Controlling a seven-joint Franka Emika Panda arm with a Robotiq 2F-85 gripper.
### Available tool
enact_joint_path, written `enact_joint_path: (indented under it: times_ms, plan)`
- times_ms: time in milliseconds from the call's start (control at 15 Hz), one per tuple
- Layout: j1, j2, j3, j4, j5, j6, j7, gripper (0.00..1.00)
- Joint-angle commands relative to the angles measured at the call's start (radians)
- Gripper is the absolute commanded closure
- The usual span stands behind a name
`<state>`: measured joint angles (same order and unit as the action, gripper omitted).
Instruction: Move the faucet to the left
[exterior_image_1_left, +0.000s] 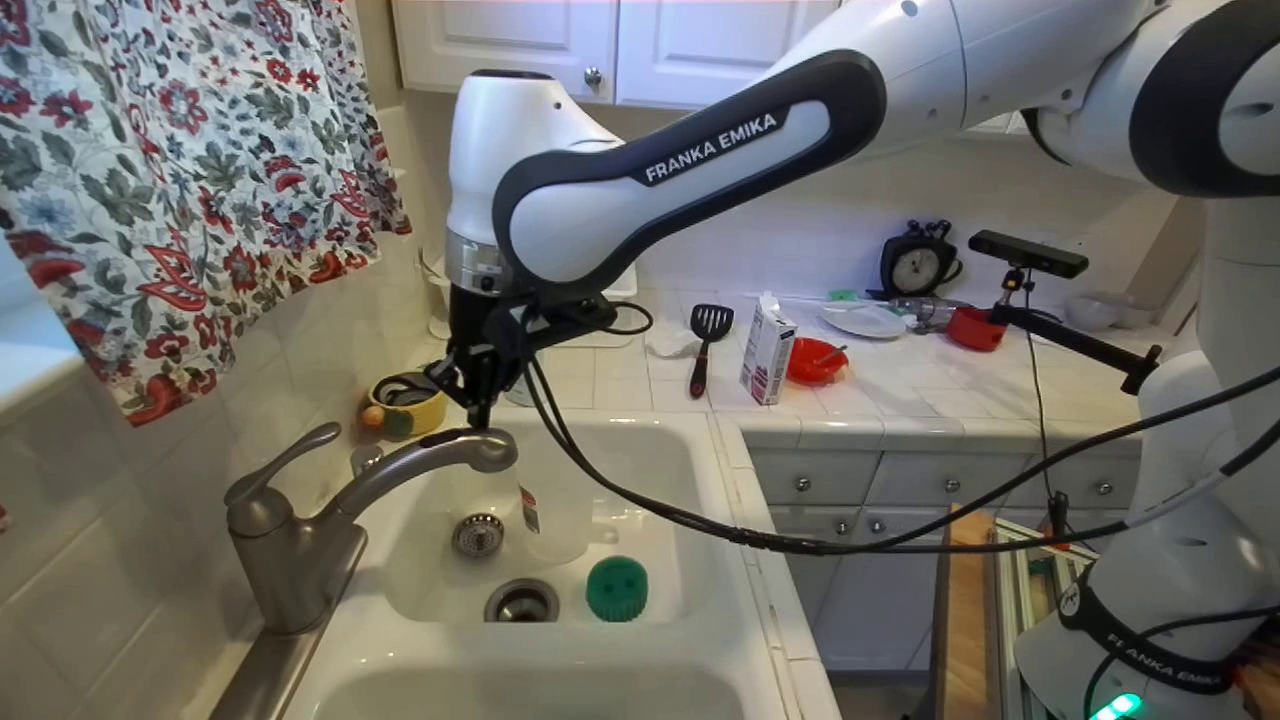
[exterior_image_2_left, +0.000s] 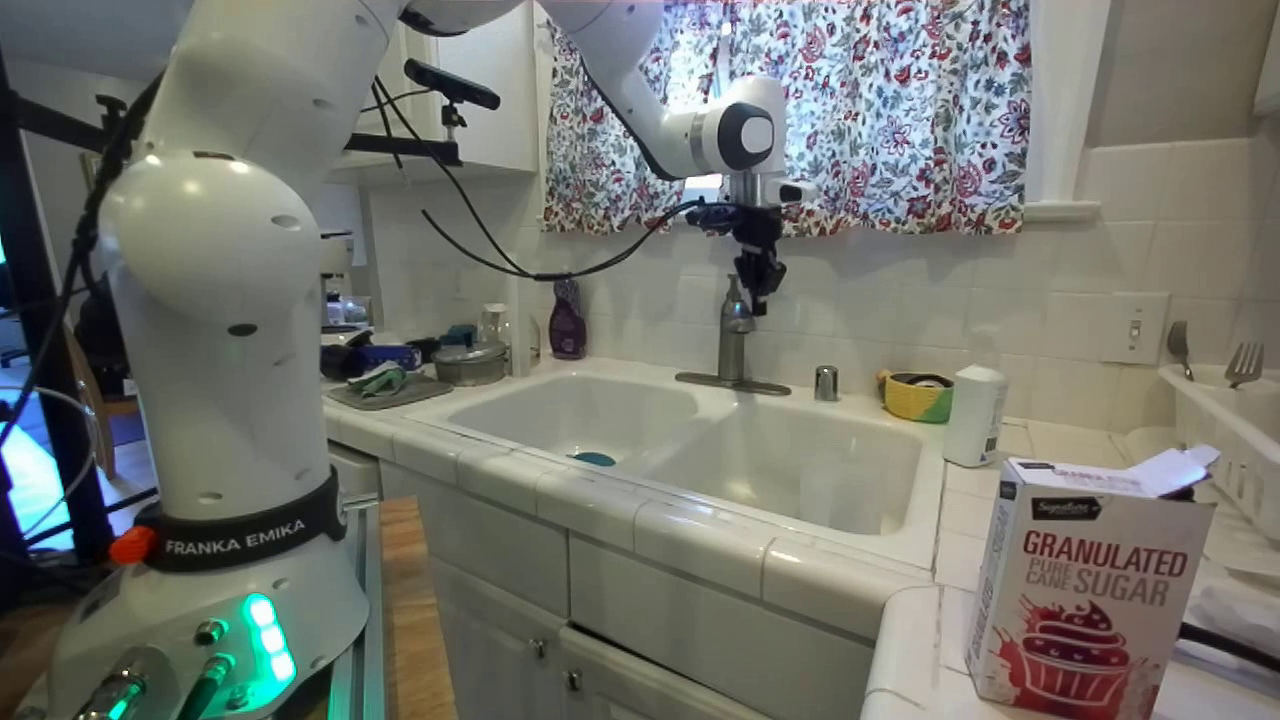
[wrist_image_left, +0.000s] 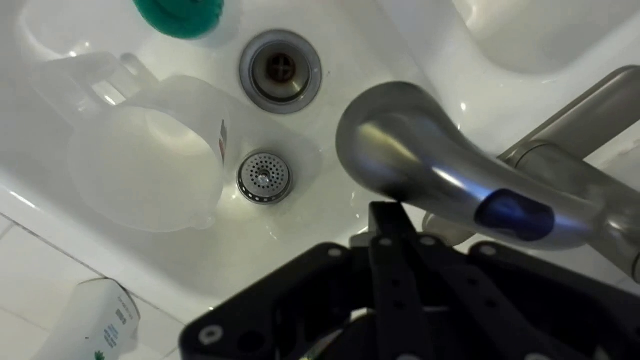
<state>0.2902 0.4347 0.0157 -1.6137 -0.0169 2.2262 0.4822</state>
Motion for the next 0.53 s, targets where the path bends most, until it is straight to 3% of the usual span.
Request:
enact_joint_path:
  times_ms: [0, 200, 467]
  plan:
    - [-0.004, -0.111, 0.019, -0.130, -0.022, -0.100, -0.006, 1.00]
    - [-0.015, -0.143, 0.043, -0.193, -0.003, -0.161, -0.032, 1.00]
    - [-0.020, -0.197, 0.059, -0.262, 0.004, -0.067, -0.012, 1.00]
